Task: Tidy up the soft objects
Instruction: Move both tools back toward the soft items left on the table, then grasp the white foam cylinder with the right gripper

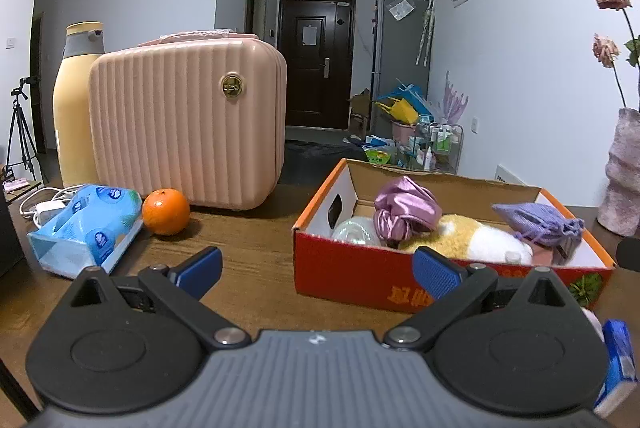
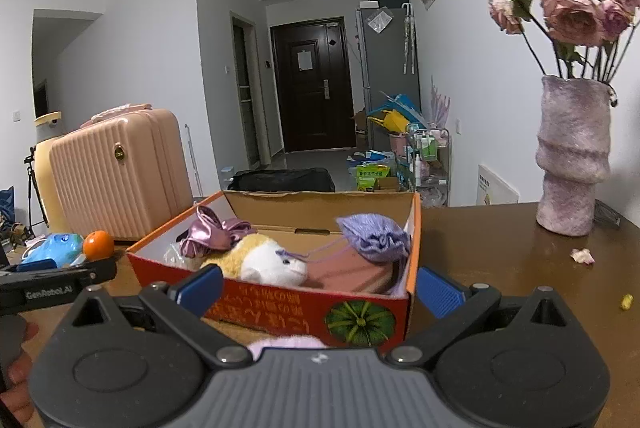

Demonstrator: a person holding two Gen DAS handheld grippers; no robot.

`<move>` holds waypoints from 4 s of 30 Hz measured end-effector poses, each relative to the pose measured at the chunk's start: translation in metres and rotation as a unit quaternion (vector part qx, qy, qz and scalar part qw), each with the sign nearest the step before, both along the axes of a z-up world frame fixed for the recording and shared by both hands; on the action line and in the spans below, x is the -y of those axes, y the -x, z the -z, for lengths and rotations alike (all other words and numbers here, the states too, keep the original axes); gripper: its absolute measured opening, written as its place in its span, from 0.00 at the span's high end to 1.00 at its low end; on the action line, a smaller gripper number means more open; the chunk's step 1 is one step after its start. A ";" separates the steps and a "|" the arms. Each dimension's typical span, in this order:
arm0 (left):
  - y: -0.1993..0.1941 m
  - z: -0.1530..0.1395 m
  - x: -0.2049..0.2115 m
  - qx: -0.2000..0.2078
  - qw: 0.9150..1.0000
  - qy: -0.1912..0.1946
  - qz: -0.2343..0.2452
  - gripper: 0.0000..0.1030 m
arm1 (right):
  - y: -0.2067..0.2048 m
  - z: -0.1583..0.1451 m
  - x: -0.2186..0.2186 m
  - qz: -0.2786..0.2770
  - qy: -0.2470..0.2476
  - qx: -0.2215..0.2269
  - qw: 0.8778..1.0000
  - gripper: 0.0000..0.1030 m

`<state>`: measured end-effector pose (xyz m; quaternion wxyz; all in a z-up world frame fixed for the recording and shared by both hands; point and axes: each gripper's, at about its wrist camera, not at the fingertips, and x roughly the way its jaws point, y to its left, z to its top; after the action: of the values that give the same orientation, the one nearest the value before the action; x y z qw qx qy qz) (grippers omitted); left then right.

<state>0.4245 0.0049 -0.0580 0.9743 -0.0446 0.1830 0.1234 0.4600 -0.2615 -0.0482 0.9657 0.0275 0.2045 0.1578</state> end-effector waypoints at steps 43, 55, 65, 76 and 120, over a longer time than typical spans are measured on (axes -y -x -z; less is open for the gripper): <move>0.148 0.018 0.020 -0.060 0.995 0.018 0.077 0.00 | 0.168 0.034 0.020 0.027 0.024 -0.008 0.999 0.00; 0.160 0.021 0.020 -0.068 0.993 0.019 0.094 0.00 | 0.186 0.036 0.018 0.023 0.024 -0.005 0.999 0.00; 0.161 0.021 0.023 -0.078 0.992 0.019 0.099 0.00 | 0.182 0.047 0.005 0.021 0.057 -0.045 0.997 0.00; 0.160 0.023 0.024 -0.091 0.990 0.020 0.103 0.00 | 0.174 0.061 -0.011 0.010 0.104 -0.089 0.991 0.03; 0.147 0.034 0.030 -0.119 0.987 0.014 0.105 0.00 | 0.123 0.050 0.017 0.063 0.021 -0.043 0.997 0.46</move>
<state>0.2775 -0.0250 -0.0916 0.9523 -0.0236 0.3034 0.0222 0.3372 -0.2785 -0.0980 0.9643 0.0266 0.2475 0.0909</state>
